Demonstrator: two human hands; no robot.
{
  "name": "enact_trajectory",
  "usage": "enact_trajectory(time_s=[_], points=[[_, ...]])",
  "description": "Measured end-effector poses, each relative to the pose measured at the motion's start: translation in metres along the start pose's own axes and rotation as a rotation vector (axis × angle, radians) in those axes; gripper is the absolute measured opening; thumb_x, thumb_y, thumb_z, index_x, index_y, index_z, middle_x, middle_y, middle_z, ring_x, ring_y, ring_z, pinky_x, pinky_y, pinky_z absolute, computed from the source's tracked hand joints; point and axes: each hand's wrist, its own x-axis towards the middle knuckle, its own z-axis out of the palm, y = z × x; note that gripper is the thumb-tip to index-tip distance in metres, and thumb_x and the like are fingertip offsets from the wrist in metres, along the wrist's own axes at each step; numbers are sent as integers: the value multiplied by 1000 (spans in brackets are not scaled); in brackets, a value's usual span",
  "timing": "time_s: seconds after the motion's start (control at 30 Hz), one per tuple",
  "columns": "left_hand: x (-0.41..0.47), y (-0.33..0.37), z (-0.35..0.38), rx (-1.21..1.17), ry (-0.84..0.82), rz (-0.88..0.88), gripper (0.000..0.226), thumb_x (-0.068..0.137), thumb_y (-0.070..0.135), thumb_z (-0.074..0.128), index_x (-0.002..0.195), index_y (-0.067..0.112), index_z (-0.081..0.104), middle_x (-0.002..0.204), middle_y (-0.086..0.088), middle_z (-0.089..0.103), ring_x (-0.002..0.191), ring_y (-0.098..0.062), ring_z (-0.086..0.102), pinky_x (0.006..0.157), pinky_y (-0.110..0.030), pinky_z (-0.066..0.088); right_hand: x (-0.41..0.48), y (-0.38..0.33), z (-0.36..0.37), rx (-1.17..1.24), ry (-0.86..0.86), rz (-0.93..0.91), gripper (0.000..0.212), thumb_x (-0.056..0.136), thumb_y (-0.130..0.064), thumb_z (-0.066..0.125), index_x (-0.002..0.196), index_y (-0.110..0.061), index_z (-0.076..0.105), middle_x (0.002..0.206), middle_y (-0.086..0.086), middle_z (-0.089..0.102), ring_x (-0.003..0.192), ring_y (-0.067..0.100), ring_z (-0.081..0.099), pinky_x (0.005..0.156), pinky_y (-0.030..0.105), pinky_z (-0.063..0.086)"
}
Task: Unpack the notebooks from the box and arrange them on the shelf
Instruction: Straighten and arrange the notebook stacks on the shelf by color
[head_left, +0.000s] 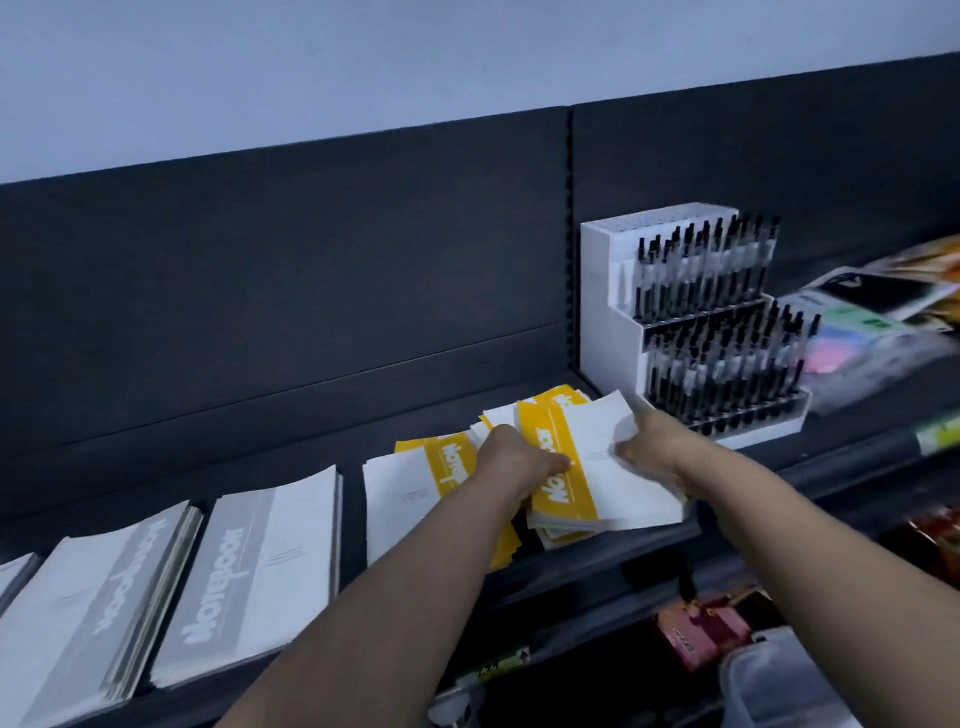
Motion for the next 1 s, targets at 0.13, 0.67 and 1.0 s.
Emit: enact_trajectory(time_s=[0.13,0.67,1.0], points=[[1,9,10,327,36,39,43,74,46,78,91,13,57,103,-7,65,93,-28,66,82,-40,58,8,-1,-9,-211,67,41,39,90,-14,55,128,-4,53,124,17,60,112,32,58,80,30,46],[-14,-2,-27,525,143,101,63,82,59,63,124,13,53,129,-6,54,111,-25,57,74,-32,43,-23,-30,18,-741,278,-197,45,88,-10,46,132,-20,50,137,7,43,130,29,34,99,44,35],[-22,-79,-130,336,196,-126,6,87,11,48,88,5,50,71,-2,43,59,-17,40,53,-24,32,-57,-101,90,-891,139,-574,31,89,-8,47,115,-17,61,118,6,60,122,28,42,101,44,30]])
